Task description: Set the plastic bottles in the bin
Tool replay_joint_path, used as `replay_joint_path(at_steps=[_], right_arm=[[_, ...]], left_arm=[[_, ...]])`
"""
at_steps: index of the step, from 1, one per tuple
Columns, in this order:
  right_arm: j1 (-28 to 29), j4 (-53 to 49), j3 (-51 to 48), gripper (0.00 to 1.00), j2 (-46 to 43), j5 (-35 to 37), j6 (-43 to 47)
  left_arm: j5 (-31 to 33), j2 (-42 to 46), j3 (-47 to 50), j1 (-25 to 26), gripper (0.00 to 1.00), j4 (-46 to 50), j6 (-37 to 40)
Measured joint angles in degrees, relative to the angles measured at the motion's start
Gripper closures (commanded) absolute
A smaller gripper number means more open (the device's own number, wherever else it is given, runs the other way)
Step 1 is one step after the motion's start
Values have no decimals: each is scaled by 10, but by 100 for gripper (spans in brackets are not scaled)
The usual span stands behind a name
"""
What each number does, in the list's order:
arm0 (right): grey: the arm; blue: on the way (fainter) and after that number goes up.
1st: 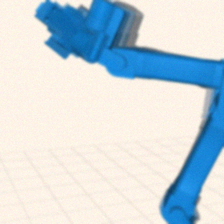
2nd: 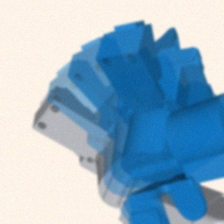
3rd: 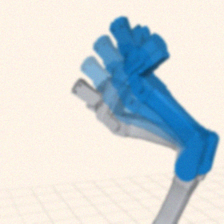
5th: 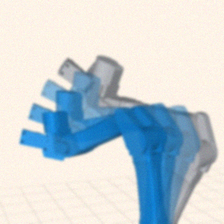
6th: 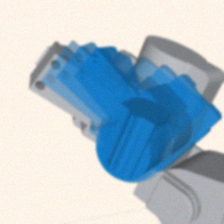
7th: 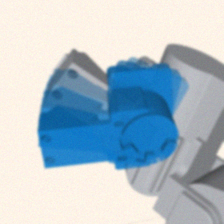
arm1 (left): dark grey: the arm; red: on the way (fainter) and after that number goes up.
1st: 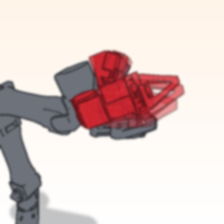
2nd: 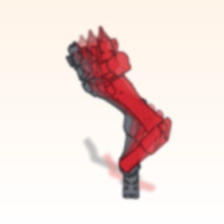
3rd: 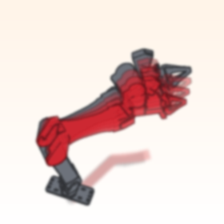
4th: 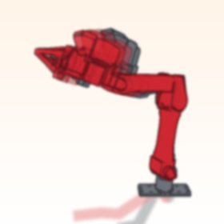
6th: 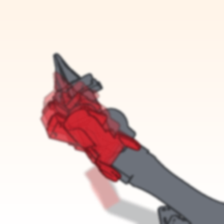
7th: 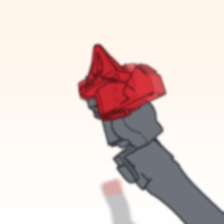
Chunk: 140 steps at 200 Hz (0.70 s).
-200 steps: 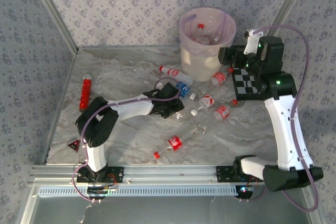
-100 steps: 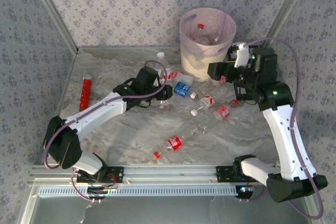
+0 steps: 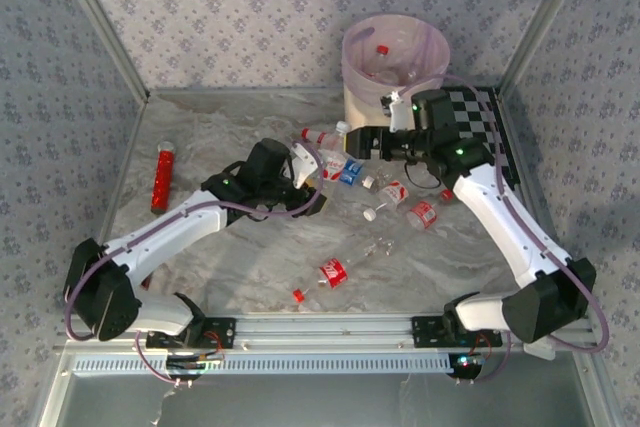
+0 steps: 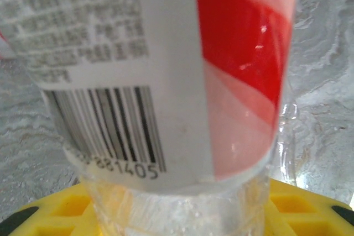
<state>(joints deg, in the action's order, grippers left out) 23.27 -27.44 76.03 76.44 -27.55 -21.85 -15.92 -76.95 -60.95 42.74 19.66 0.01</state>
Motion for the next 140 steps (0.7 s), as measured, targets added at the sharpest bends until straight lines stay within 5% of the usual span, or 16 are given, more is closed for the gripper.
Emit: replay_joint_path(at_steps=[28, 75, 116, 131, 140], right_arm=[[19, 31, 0, 12, 24, -10, -11], [29, 52, 0, 57, 55, -30, -28], [30, 37, 11, 70, 55, -16, -30], [31, 23, 26, 71, 55, -12, -25], [31, 13, 39, 72, 57, -10, -18]], left_arm=[[-14, 2, 0, 0, 91, 0, 11], [-10, 0, 0, -2, 89, 15, 15], [-1, 0, 0, -2, 85, 11, 15], [1, 3, 0, -2, 72, 3, 15], [3, 7, 0, -1, 52, -2, 15]])
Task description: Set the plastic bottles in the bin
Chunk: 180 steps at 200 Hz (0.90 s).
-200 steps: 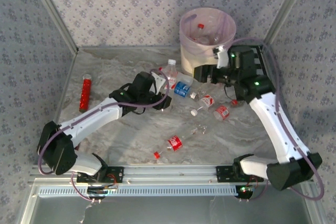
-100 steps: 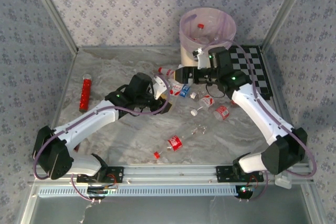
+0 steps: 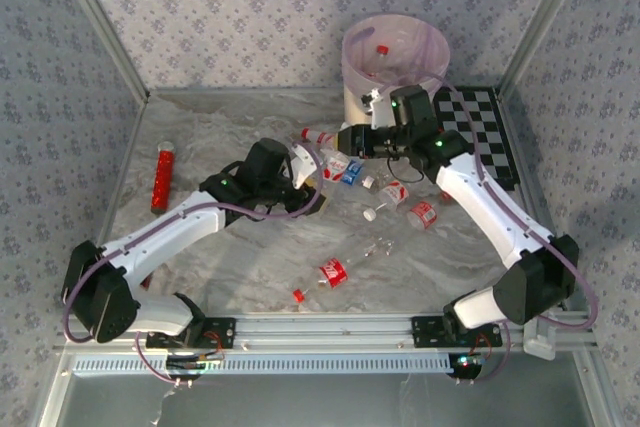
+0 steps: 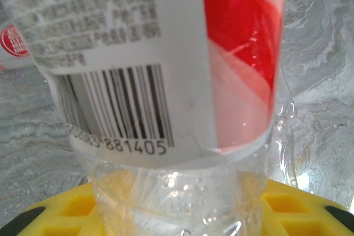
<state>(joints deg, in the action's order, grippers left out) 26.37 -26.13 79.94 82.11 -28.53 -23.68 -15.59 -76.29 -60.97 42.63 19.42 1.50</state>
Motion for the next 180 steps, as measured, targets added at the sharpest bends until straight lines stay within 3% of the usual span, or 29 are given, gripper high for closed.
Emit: replay_joint_path(at_steps=[9, 16, 39, 124, 180], right_arm=[[0, -16, 20, 72, 3, 2, 8], [0, -27, 37, 73, 7, 5, 13], [-11, -55, 109, 73, 17, 15, 41], [-183, 18, 266, 81, -6, 68, 53], [-213, 70, 360, 85, 64, 152, 84]], left_arm=[[4, 5, -1, 0, 31, -6, 1], [7, 9, -2, 0, 20, -10, 0], [12, 33, -4, 0, 4, 0, -6], [56, 129, 36, 0, 3, 9, -40], [75, 98, 51, -2, 4, 2, -83]])
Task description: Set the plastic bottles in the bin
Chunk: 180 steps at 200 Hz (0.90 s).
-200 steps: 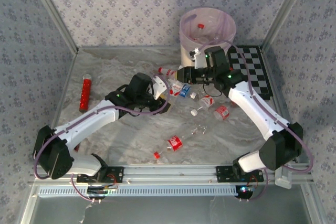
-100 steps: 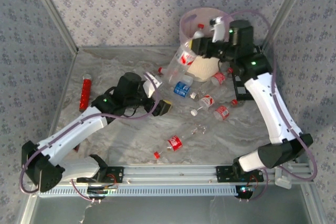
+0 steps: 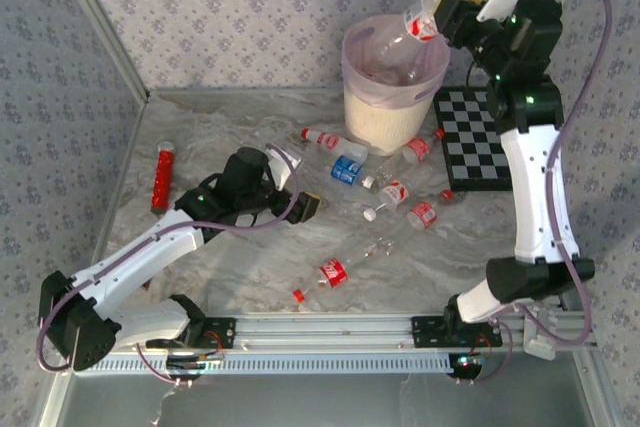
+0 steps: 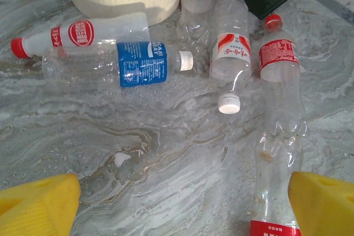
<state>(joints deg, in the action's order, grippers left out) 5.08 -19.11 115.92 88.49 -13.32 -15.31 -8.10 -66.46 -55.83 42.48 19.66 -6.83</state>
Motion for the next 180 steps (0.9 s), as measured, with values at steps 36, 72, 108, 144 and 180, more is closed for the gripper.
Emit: replay_joint_path(at_steps=[36, 72, 108, 144, 180], right_arm=[[4, -22, 109, 85, 122, 23, 23], [35, -89, 196, 86, 224, 37, 61], [82, -181, 275, 88, 306, 63, 110], [114, -248, 292, 89, 354, 107, 155], [118, -282, 292, 88, 388, 117, 162]], left_arm=[[3, 3, 11, 0, 4, -1, -20], [17, 24, 32, 0, 4, 1, -38], [24, 36, 35, 0, 4, 1, -45], [29, 36, 35, 0, 4, 1, -47], [28, 34, 35, 0, 4, 1, -49]])
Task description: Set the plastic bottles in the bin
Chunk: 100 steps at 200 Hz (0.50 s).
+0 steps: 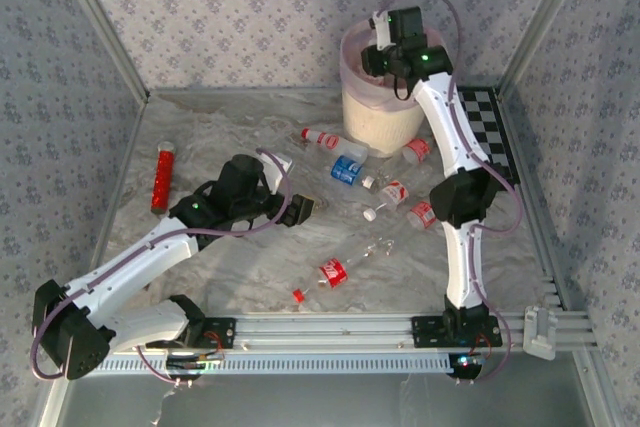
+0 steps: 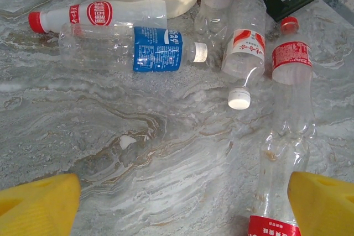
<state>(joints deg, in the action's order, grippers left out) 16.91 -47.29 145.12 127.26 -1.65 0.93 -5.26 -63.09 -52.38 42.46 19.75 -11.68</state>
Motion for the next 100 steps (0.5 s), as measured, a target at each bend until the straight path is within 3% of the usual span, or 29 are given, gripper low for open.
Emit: replay_joint_path(at_steps=[55, 85, 100], right_arm=[[-5, -18, 0, 83, 40, -4, -10], [-12, -18, 0, 59, 52, -13, -21], [-16, -21, 0, 42, 54, -14, -24]], left_arm=[[0, -1, 0, -1, 4, 0, 0], [0, -2, 0, -1, 4, 0, 0], [0, -5, 0, -1, 3, 0, -3]])
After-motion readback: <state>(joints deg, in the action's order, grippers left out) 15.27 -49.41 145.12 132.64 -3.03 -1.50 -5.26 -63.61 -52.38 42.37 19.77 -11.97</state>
